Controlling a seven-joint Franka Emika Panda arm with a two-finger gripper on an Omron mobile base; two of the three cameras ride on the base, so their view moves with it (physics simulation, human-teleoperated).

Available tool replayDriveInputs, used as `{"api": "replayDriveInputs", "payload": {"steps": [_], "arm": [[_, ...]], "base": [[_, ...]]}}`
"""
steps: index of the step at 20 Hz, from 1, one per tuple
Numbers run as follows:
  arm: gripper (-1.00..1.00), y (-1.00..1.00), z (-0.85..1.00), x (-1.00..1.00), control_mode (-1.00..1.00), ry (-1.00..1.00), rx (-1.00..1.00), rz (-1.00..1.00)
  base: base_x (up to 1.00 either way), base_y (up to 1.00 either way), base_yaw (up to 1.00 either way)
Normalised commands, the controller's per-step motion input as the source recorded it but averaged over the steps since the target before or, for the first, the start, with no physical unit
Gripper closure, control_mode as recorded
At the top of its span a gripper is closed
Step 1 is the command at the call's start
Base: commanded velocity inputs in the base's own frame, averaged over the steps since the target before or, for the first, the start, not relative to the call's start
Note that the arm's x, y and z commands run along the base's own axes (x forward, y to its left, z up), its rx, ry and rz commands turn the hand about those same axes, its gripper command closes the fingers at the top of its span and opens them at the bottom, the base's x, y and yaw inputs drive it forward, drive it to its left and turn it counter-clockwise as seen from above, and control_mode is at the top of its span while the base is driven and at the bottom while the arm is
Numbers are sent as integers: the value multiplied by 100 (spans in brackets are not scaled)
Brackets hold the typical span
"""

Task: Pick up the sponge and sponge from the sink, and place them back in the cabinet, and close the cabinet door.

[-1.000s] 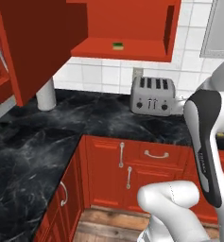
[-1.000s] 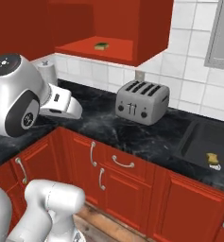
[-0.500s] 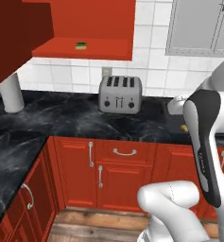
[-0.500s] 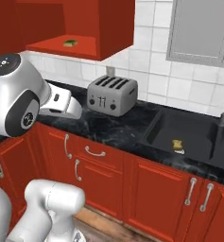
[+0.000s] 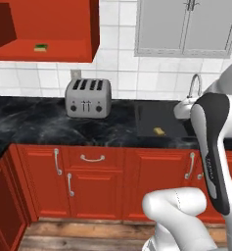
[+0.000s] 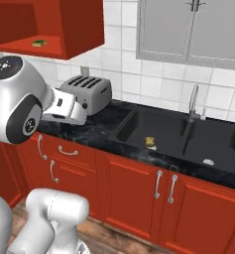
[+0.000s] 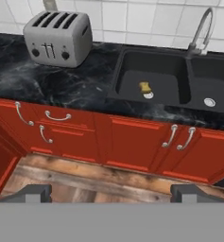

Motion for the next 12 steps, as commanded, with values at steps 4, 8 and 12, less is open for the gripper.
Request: {"api": "replayDriveInputs", "payload": {"steps": [4,8,12], "arm": [[-100,0,0,0,100,0,0,0],[-100,0,0,0,100,0,0,0],[-100,0,0,0,100,0,0,0]], "base": [[5,-53,-20],[25,-30,-14],[41,-21,-14]]}}
